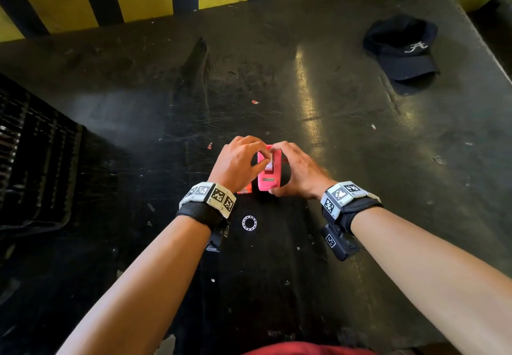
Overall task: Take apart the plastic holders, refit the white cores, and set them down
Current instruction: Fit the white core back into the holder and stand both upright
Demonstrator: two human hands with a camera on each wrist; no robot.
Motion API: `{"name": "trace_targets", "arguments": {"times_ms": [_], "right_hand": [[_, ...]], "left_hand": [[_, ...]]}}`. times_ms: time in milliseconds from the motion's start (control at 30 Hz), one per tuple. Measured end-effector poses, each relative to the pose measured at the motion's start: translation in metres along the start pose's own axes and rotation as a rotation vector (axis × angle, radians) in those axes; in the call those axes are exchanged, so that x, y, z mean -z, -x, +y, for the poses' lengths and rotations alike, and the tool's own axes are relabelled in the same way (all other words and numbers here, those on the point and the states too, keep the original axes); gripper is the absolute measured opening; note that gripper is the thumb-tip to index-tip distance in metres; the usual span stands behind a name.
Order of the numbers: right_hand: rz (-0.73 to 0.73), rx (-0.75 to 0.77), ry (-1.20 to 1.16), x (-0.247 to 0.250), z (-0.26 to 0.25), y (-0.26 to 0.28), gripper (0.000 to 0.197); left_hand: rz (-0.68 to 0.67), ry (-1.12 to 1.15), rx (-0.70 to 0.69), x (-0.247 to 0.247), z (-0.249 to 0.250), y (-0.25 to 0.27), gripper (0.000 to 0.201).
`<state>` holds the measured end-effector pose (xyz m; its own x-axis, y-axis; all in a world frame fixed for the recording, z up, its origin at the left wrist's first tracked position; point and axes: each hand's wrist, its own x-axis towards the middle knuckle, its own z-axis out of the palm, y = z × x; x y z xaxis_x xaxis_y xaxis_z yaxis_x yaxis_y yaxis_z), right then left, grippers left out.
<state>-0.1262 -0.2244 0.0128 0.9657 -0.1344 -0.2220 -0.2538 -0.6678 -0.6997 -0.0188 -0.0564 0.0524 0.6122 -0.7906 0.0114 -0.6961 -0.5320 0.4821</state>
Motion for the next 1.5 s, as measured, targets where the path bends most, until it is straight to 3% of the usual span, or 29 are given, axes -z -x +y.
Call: {"name": "trace_targets", "arguments": {"times_ms": [533,900,1033,1100,1200,1500], "right_hand": [[-0.103,-0.076,0.108,0.001,-0.004,-0.006,0.091],[-0.064,-0.070,0.053,-0.003,-0.006,-0.004,0.091],[-0.076,-0.071,0.063,0.001,0.000,-0.005,0.106],[-0.079,-0.088,0.080,0.002,0.005,-0.007,0.120],[-0.100,-0.111,0.116,0.002,0.013,-0.014,0.125],[-0.140,-0.197,0.247,-0.019,0.018,-0.025,0.125]], "left_hand": [[-0.085,-0.129,-0.071,-0.005,0.008,0.045,0.015],[-0.101,-0.231,-0.007,-0.017,0.014,0.056,0.013],[-0.116,-0.162,0.007,-0.012,0.013,0.056,0.022],[-0.054,-0.101,0.040,-0.006,0.007,0.056,0.025],[0.005,-0.065,0.139,0.000,-0.010,0.060,0.024],[-0.097,-0.033,0.351,0.001,-0.052,0.084,0.019]]}}
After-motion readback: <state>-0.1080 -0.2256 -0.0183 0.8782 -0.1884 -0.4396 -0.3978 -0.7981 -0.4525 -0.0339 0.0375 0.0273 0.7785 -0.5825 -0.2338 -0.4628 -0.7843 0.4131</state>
